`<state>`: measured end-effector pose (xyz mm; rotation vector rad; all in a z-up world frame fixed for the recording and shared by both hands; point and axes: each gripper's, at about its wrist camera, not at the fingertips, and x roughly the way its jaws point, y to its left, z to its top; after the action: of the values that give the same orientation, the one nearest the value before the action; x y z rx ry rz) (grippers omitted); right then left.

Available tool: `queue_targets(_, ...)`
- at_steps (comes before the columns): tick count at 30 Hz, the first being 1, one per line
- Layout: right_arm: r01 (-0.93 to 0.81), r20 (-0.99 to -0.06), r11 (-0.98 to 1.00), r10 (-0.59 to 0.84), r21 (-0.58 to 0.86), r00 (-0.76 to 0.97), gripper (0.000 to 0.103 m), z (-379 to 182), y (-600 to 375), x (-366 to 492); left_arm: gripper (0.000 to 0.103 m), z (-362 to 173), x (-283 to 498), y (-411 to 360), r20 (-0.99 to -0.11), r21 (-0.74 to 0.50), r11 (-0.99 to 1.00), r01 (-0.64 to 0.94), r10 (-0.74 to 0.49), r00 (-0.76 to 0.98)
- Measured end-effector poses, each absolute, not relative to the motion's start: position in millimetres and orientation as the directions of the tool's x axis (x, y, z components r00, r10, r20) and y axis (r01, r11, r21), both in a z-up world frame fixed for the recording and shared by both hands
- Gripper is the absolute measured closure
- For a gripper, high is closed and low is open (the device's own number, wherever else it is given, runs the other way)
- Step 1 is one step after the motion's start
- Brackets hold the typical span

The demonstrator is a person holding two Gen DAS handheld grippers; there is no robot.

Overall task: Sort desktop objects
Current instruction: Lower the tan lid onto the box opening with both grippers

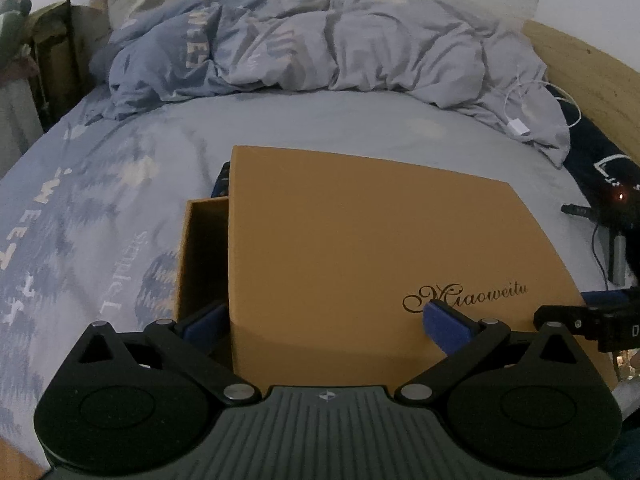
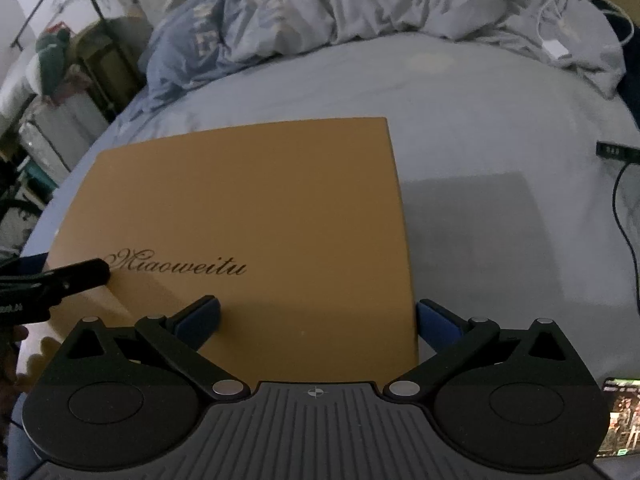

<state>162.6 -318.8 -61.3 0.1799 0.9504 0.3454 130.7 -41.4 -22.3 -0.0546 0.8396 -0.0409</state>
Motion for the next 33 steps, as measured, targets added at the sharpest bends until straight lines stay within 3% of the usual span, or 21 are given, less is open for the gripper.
queue_targets(33,-0.277,-0.786,0.946,0.297,0.166,0.542,0.0,-41.6,-260.6,154.1,0.0,-32.1,129.3,-5.8,-0.751,-0.063,0.997,-0.045,-0.018,0.66)
